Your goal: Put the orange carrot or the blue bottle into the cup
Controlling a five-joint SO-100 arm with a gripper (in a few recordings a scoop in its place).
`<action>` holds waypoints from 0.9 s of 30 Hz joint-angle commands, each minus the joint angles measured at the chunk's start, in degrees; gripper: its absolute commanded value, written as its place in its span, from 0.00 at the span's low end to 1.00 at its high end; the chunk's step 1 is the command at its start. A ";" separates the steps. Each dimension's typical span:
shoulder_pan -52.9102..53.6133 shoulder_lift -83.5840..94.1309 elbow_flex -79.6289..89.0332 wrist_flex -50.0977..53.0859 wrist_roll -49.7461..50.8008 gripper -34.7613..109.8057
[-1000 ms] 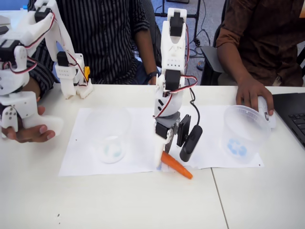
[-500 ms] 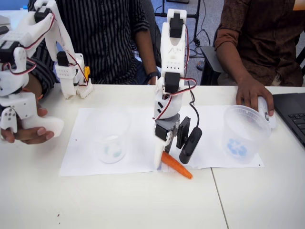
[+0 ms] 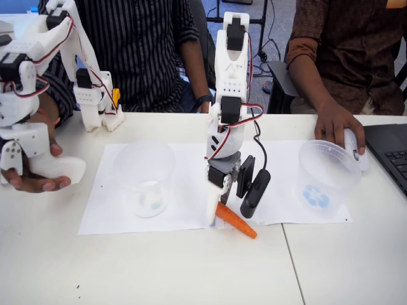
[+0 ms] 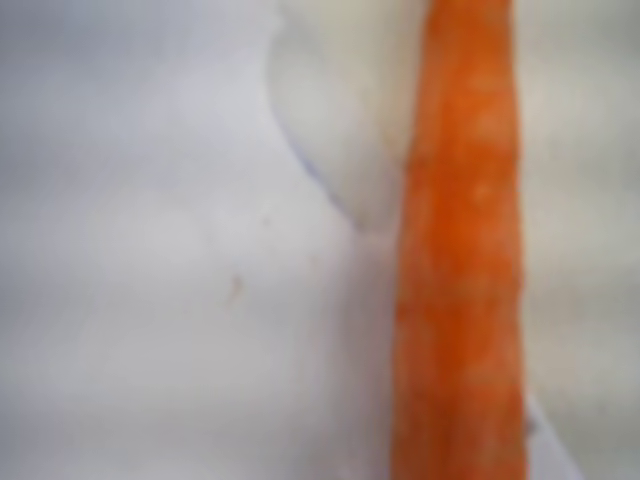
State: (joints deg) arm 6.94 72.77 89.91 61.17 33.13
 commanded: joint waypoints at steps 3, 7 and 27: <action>1.14 2.72 -5.71 -0.09 1.49 0.44; 1.14 2.72 -5.62 -0.09 1.58 0.45; 1.14 3.34 -5.71 -0.18 1.14 0.34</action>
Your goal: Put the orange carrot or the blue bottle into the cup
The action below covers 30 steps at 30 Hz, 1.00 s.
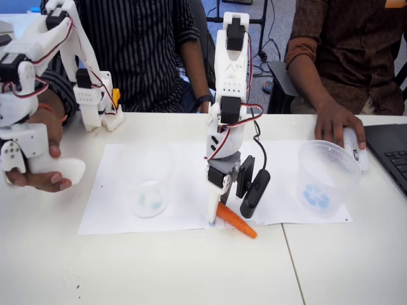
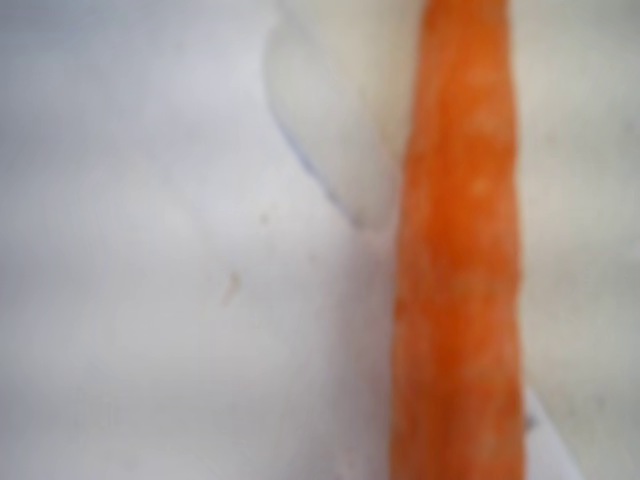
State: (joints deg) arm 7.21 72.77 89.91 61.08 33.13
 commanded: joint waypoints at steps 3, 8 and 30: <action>0.62 3.34 -5.80 -0.09 0.79 0.32; 0.44 2.72 -5.71 -0.09 1.49 0.33; 0.79 3.60 -5.71 -0.09 0.97 0.29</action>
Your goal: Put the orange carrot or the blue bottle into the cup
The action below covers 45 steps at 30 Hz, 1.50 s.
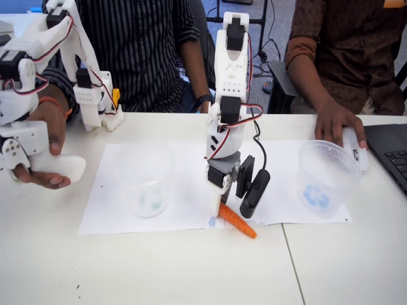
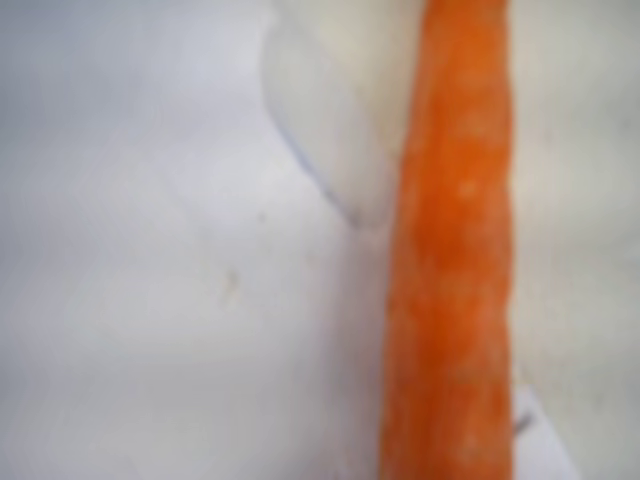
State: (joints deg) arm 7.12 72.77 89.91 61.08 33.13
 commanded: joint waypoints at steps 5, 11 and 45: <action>0.70 3.69 -5.80 -0.09 0.62 0.31; 0.18 3.78 -5.80 0.00 0.70 0.36; 0.97 17.05 -5.62 0.79 0.70 0.32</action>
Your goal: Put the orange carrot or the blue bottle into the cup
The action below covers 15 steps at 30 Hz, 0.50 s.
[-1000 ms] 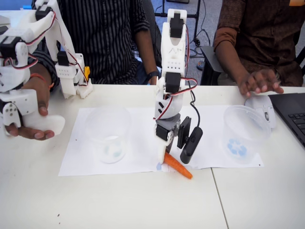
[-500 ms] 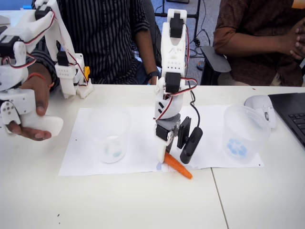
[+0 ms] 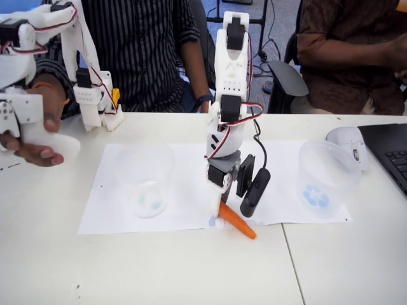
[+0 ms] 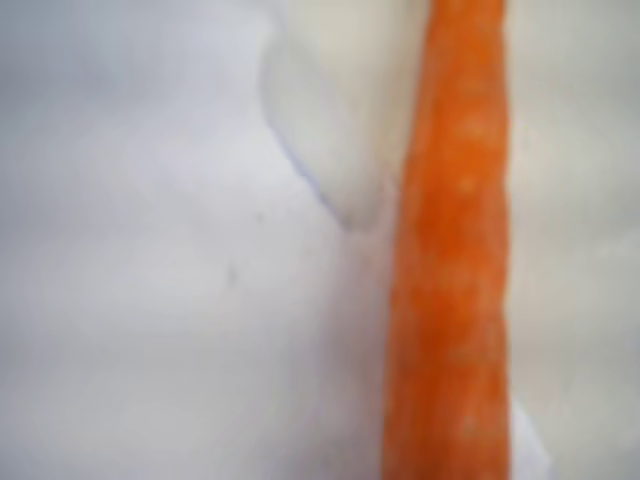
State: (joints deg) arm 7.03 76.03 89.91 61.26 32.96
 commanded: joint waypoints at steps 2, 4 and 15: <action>0.97 16.26 -5.54 0.62 0.88 0.31; 0.88 18.63 -5.62 0.62 0.88 0.30; 1.32 33.75 -4.92 0.70 -0.70 0.33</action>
State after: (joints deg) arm 7.12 96.06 90.00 61.44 32.70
